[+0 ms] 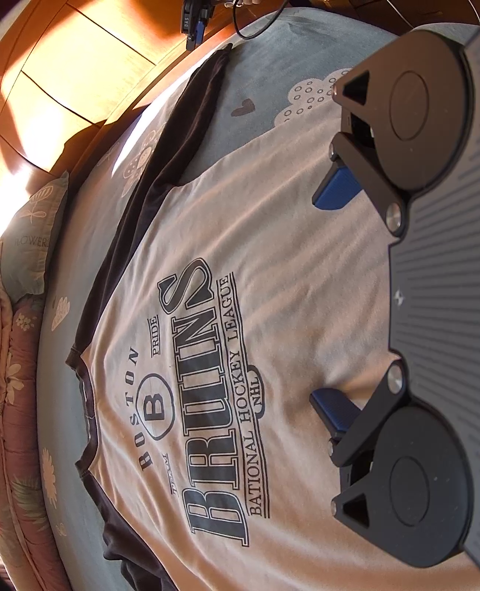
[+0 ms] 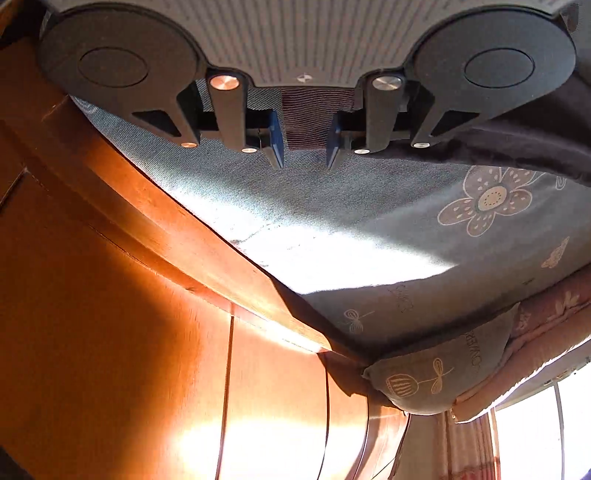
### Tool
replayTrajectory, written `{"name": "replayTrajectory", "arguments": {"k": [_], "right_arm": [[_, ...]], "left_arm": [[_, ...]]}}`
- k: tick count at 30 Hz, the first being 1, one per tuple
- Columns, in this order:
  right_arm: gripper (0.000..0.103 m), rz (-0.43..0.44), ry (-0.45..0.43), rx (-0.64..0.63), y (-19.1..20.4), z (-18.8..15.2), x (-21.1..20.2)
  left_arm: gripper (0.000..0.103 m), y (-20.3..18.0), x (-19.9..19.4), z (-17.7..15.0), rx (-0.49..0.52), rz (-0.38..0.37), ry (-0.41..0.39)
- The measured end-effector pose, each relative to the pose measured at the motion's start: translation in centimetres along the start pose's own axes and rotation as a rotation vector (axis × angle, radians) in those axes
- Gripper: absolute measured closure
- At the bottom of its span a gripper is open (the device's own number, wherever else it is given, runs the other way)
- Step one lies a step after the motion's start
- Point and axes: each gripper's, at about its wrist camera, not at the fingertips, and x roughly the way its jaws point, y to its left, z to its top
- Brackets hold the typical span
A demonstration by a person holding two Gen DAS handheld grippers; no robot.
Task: Fold clothes
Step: 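Grasp the ribbed sleeve cuff with the right gripper and straighten it, then release the cuff and raise the right gripper over the folded sleeve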
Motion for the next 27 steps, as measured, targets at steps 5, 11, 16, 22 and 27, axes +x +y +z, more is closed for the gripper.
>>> {"name": "replayTrajectory", "arguments": {"k": [5,11,16,22,27], "right_arm": [[0.057,0.231,0.052,-0.119,7.7,-0.8,0.1],[0.057,0.449,0.079,-0.301,18.4,-0.3,2.8],[0.057,0.633,0.183,-0.413,26.4,2.0,7.8],[0.057,0.805,0.332,-0.352,28.3,4.3,13.9],[0.057,0.901,0.511,-0.283,26.7,3.9,18.4]], "left_arm": [[0.001,0.2,-0.3,0.3,-0.001,-0.004,-0.001],[0.001,0.9,-1.0,0.9,-0.007,-0.013,0.000],[0.001,2.2,-0.7,0.6,-0.036,-0.035,0.001],[0.001,3.2,-0.8,0.4,-0.055,-0.092,-0.025],[0.001,4.0,-0.9,0.4,-0.085,-0.136,-0.041]]}}
